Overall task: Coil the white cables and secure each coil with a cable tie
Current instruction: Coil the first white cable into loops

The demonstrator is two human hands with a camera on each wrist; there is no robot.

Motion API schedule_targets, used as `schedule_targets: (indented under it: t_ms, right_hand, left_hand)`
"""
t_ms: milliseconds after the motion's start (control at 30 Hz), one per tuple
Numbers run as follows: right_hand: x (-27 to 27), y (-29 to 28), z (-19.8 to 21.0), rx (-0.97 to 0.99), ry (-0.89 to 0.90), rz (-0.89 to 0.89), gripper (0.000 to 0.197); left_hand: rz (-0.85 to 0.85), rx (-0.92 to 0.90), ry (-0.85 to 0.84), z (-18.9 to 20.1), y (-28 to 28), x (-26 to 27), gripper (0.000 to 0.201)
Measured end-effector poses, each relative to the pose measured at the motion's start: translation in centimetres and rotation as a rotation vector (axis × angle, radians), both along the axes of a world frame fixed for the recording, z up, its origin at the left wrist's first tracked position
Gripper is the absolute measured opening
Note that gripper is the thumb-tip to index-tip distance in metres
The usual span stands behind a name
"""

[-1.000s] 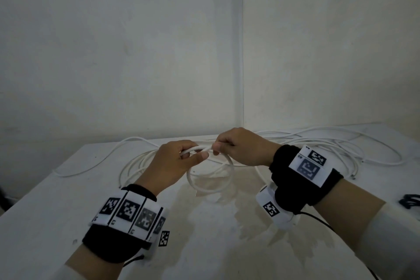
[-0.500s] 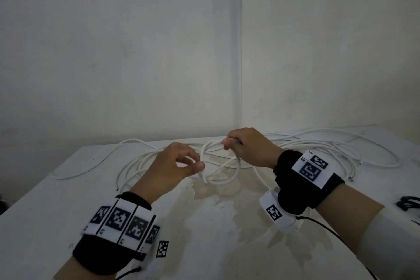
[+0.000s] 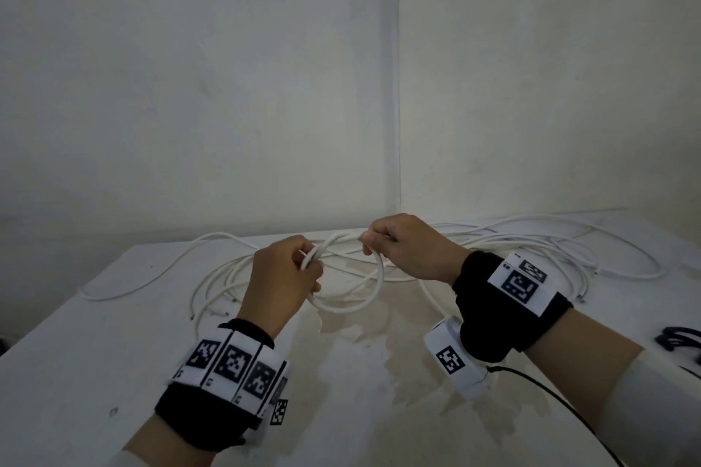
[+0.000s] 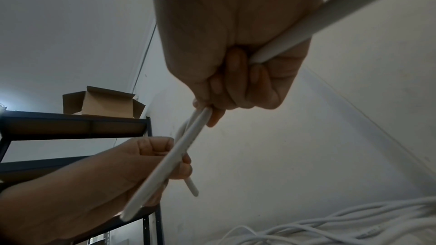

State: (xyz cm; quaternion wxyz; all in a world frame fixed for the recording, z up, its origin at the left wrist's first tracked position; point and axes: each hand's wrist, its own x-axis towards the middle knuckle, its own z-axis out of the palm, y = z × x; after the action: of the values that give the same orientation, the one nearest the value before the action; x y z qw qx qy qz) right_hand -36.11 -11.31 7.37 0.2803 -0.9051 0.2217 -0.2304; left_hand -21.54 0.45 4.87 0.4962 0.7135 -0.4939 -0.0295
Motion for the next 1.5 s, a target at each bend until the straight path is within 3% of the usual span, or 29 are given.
schedule_targets:
  t_ms: [67,133,300,467,633,800,900,1067,1267,1500]
  right_hand:
    - [-0.2,0.1,0.2,-0.019,0.010,0.001,0.029]
    - [-0.5,0.0,0.4,-0.033,0.022,-0.011,0.029]
    - [-1.0,-0.2,0.6,-0.054,0.012,-0.020,0.025]
    - [-1.3,-0.6,0.1,-0.063,0.033,-0.045,0.028]
    - [-1.4,-0.7,0.2,-0.071,0.069,-0.017,0.026]
    - [-1.0,-0.6,0.3,-0.061,0.076,-0.001,0.023]
    - [-0.9,-0.5,0.6,-0.072,0.070,0.013,0.024]
    - [-1.1,-0.8,0.9,-0.081,0.076,0.016,0.027]
    - [-1.6,-1.2,0.8,-0.057,0.086,0.019,0.025]
    - [-1.2,-1.4,0.6,-0.050,0.082,0.000,0.026]
  left_hand:
    - [0.070,0.056,-0.213,0.0,-0.1,0.1,0.015]
    - [0.067,0.047,-0.289,0.0,0.0,0.3,0.010]
    - [-0.280,0.061,0.126,0.0,0.3,0.2,0.015]
    - [-0.300,0.181,0.104,-0.1,0.2,0.5,0.029]
    - [-0.316,0.360,-0.148,0.9,0.9,1.7,0.018]
    - [-0.282,0.374,-0.176,1.3,1.3,2.0,0.023]
    - [-0.337,0.365,-0.087,1.1,1.4,1.9,0.030]
    - [-0.468,0.240,0.268,1.4,1.0,1.0,0.035]
    - [-0.557,0.263,0.207,1.1,0.5,0.7,0.028]
    - [-0.449,0.262,0.214,0.0,-0.1,-0.3,0.031]
